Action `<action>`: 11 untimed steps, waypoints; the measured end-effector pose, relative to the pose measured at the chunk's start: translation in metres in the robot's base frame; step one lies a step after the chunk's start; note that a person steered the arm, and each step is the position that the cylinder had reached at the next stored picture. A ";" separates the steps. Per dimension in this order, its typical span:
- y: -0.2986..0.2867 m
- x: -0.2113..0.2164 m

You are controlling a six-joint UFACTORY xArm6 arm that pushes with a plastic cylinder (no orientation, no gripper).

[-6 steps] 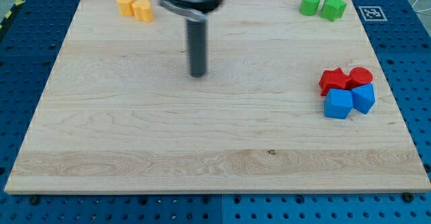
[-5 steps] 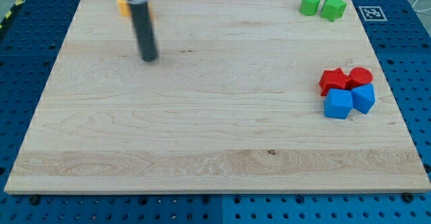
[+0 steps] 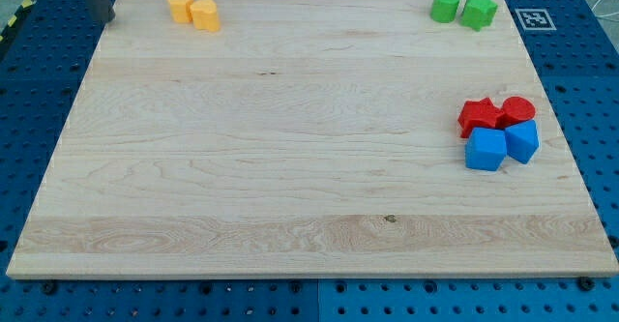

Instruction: Move the yellow heart along with yellow hexagon towards center

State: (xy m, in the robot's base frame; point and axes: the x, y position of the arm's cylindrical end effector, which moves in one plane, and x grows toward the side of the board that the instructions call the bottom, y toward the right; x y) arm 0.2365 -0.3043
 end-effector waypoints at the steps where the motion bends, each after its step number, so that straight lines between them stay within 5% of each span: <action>1: 0.003 -0.018; 4: 0.159 -0.012; 7: 0.298 0.081; 11: 0.256 0.074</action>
